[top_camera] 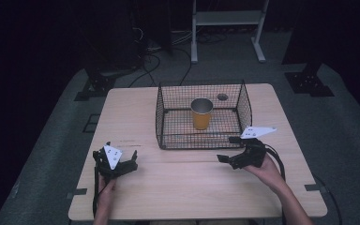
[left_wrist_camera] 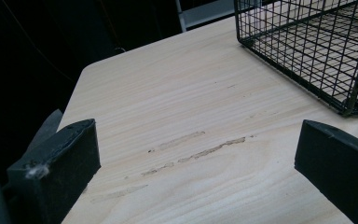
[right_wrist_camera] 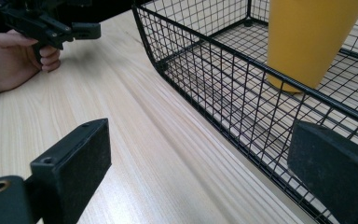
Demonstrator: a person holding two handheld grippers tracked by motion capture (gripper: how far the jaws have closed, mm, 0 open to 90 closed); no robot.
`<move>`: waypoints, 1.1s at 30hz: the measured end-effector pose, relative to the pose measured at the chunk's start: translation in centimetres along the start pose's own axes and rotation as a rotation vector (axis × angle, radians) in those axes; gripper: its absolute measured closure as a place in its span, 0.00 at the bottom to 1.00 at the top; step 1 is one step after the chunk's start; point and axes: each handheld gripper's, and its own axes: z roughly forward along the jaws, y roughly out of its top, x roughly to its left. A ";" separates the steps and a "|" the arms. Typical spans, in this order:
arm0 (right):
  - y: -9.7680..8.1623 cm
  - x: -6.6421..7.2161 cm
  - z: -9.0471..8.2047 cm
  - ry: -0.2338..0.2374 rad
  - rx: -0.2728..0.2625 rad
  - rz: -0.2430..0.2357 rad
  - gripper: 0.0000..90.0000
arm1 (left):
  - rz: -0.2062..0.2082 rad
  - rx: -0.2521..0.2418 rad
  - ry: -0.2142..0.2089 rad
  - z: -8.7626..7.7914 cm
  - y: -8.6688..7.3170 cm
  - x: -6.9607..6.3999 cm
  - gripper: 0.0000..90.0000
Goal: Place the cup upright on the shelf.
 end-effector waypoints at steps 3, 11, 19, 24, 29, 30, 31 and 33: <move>-0.4 0.1 -0.1 -0.016 0.007 -0.005 0.06 | -0.002 0.000 0.000 0.0 0.0 0.0 0.00; -1.3 0.0 -0.6 -0.028 -0.012 0.012 0.06 | 0.001 0.000 0.001 0.0 0.0 0.0 0.00; -2.1 0.0 -1.0 -0.036 -0.018 0.023 0.06 | 0.003 0.000 0.000 0.0 0.0 0.0 0.00; -2.7 0.1 -1.3 -0.048 -0.024 0.025 0.06 | 0.003 0.000 0.001 0.0 0.0 0.0 0.00; -2.8 0.5 -1.9 -0.064 -0.039 0.014 0.06 | 0.002 0.000 0.001 0.0 0.0 0.0 0.00; -2.9 0.5 -2.0 -0.069 -0.042 0.011 0.06 | 0.002 0.000 0.001 0.0 0.0 0.0 0.00; -3.0 0.6 -2.1 -0.071 -0.046 0.012 0.06 | 0.002 0.000 0.001 0.0 0.0 0.0 0.00; -3.3 0.7 -2.2 -0.081 -0.044 0.009 0.06 | 0.000 0.001 0.001 0.0 0.0 0.0 0.00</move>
